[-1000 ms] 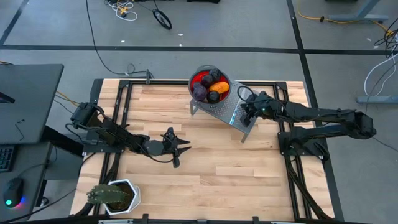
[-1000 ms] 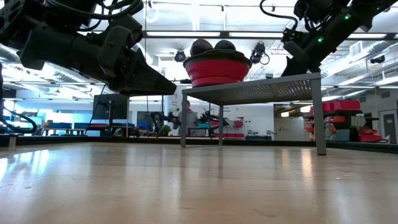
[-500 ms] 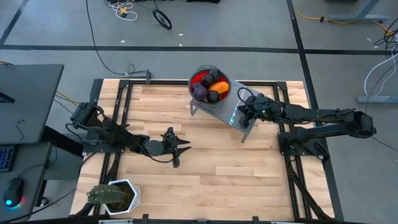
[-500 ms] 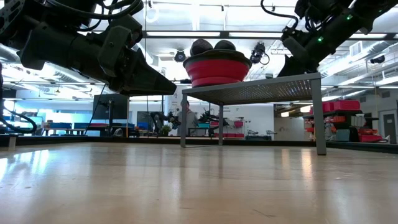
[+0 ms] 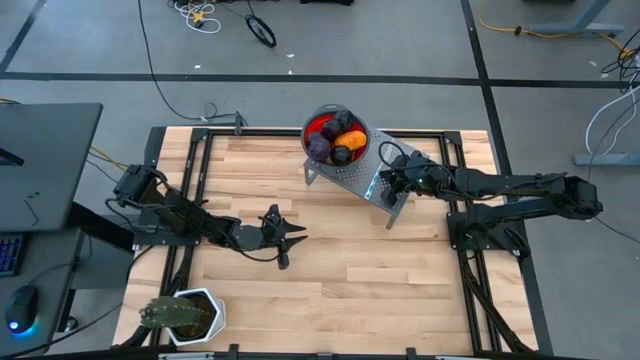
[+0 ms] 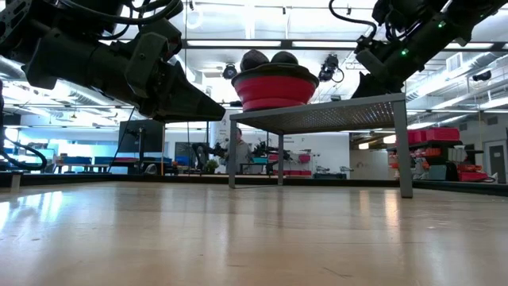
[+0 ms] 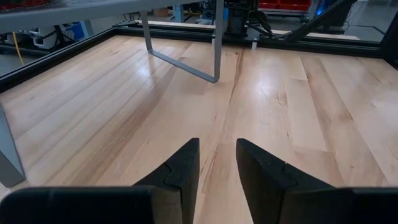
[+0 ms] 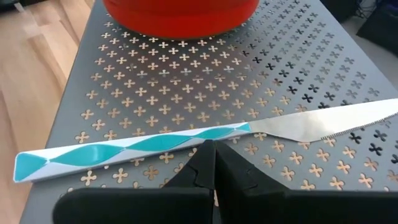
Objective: Pick & Place Fruit
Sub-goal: Put the knife on the shelf
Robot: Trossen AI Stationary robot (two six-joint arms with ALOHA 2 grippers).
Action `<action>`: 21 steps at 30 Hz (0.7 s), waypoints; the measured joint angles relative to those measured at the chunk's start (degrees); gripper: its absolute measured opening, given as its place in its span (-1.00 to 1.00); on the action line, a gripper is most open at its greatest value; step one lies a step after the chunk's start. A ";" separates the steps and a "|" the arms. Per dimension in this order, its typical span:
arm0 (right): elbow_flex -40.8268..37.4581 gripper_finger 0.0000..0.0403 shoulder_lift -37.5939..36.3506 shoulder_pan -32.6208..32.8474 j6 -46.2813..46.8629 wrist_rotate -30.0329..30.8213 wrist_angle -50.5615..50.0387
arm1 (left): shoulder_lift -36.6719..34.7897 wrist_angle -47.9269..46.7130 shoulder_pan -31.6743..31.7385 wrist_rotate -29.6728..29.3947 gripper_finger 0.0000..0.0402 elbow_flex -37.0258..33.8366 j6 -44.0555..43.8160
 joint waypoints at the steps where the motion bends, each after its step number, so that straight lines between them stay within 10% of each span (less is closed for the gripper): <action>1: 0.00 -0.97 0.00 0.00 -0.32 0.32 0.19 | 0.00 -0.02 -0.02 0.00 -0.44 0.00 0.00; 21: -0.08 -0.97 -0.27 0.02 -2.35 0.16 1.15 | 0.00 -0.09 -0.01 0.00 -0.44 0.00 -0.02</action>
